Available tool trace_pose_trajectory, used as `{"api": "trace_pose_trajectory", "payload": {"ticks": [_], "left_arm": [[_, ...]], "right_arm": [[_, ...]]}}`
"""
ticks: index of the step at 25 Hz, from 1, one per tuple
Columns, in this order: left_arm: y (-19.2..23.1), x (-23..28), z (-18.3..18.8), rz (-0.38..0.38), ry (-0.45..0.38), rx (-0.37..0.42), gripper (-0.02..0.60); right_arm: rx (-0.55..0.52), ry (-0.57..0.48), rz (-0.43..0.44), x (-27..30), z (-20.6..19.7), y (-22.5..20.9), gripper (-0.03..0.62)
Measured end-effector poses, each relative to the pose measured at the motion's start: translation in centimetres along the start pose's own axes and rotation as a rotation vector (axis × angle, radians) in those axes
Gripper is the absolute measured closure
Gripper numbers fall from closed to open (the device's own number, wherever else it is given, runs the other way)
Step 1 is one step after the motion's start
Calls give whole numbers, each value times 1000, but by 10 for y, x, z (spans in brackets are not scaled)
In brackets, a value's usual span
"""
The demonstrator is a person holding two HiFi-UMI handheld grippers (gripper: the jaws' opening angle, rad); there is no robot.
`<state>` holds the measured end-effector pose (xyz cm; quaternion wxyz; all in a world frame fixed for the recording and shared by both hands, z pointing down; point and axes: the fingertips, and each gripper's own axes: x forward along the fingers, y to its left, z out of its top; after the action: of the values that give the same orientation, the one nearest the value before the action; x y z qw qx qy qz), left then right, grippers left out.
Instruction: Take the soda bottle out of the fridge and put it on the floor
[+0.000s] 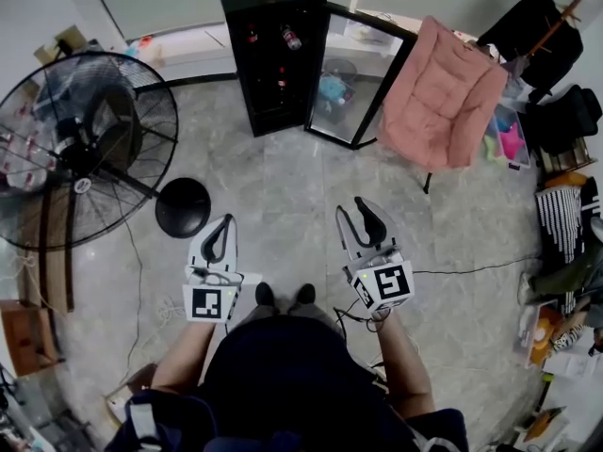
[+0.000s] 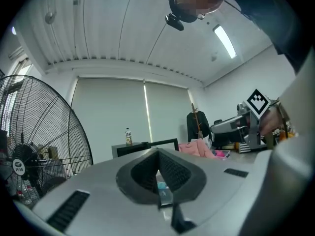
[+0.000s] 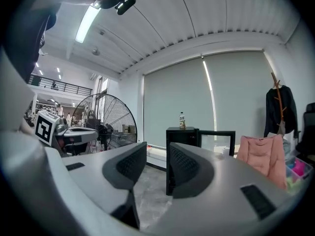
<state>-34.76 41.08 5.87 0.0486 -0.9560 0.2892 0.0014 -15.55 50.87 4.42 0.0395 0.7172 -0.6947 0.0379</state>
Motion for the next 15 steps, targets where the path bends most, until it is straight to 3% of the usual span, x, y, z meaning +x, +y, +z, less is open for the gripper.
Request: {"api": "trace_pose_trajectory", "payload": {"ticks": [8, 15], "left_arm": [[-3, -4, -2, 1, 20, 0, 560], [-3, -4, -5, 5, 25, 3, 560]], "right_arm": [[18, -19, 43, 2, 3, 6, 255], [28, -12, 65, 6, 1, 3, 227]]}}
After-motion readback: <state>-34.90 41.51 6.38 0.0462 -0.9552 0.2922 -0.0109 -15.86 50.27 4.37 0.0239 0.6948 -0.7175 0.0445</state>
